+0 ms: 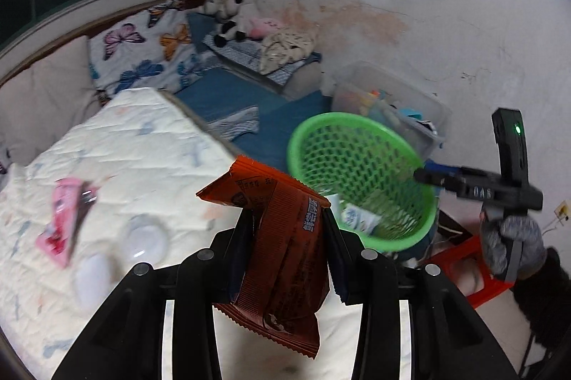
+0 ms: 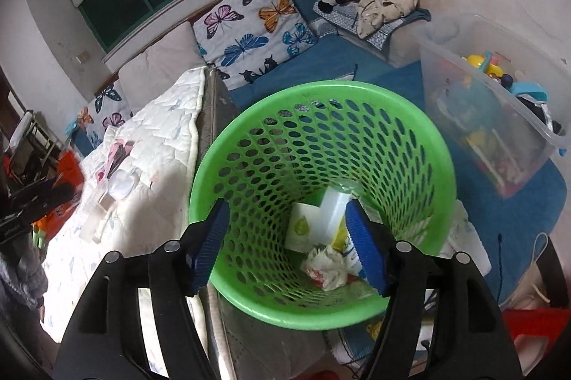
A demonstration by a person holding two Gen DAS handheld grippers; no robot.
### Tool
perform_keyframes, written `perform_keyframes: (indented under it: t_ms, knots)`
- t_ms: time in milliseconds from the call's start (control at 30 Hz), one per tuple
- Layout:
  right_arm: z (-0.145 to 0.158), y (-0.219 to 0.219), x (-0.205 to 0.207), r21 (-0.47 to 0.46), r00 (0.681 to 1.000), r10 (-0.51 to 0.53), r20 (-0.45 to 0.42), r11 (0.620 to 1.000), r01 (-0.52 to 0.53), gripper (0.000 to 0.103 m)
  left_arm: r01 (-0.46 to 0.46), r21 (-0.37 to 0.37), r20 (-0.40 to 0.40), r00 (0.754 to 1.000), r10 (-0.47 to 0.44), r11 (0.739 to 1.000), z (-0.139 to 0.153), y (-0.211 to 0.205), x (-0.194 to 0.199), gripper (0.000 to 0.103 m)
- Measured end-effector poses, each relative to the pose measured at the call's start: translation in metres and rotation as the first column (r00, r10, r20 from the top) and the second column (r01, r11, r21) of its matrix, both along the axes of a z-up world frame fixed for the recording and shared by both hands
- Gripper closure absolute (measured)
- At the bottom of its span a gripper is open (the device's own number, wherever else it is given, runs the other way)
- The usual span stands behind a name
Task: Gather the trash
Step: 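Drop the crumpled paper into the green basket while the left gripper drops the orange wrapper, then return both grippers to the bed over the clear plastic containers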
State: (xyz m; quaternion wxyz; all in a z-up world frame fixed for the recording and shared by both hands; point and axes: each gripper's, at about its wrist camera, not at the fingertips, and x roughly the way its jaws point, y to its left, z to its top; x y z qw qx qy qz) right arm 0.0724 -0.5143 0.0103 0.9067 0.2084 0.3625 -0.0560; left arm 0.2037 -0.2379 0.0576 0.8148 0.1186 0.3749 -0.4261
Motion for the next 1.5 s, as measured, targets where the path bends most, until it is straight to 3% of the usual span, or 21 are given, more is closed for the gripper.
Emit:
perform_keyframes:
  t_ms: [400, 467, 533, 733, 1033, 1500]
  knots:
    - [-0.002, -0.011, -0.032, 0.025, 1.000, -0.019, 0.025, 1.000, 0.018, 0.029, 0.055, 0.034, -0.099, 0.994, -0.051, 0.998, -0.032, -0.099, -0.003, 0.063]
    - [-0.003, -0.011, -0.036, 0.032, 0.999, -0.024, 0.026, 0.999, 0.024, 0.029, 0.056, 0.033, -0.117, 0.992, -0.051, 0.998, -0.037, -0.110, -0.004, 0.056]
    - [-0.005, -0.012, -0.039, 0.043, 0.999, -0.027, 0.025, 0.999, 0.026, 0.029, 0.051, 0.034, -0.118, 0.992, -0.047, 0.998, -0.040, -0.117, -0.005, 0.041]
    - [-0.009, -0.015, -0.046, 0.056, 0.999, -0.034, 0.022, 0.998, 0.033, 0.029, 0.065, 0.014, -0.132, 0.989, -0.062, 0.998, -0.044, -0.128, -0.013, 0.025]
    - [-0.008, -0.006, -0.047, 0.062, 0.999, -0.018, 0.030, 0.998, 0.016, 0.029, 0.039, -0.010, -0.104, 0.994, -0.040, 0.999, -0.039, -0.105, -0.020, 0.024]
    - [-0.001, 0.032, -0.025, 0.046, 0.997, 0.070, 0.038, 0.996, -0.072, 0.027, -0.161, -0.006, -0.031, 0.987, 0.160, 0.987, -0.032, -0.006, -0.008, 0.024]
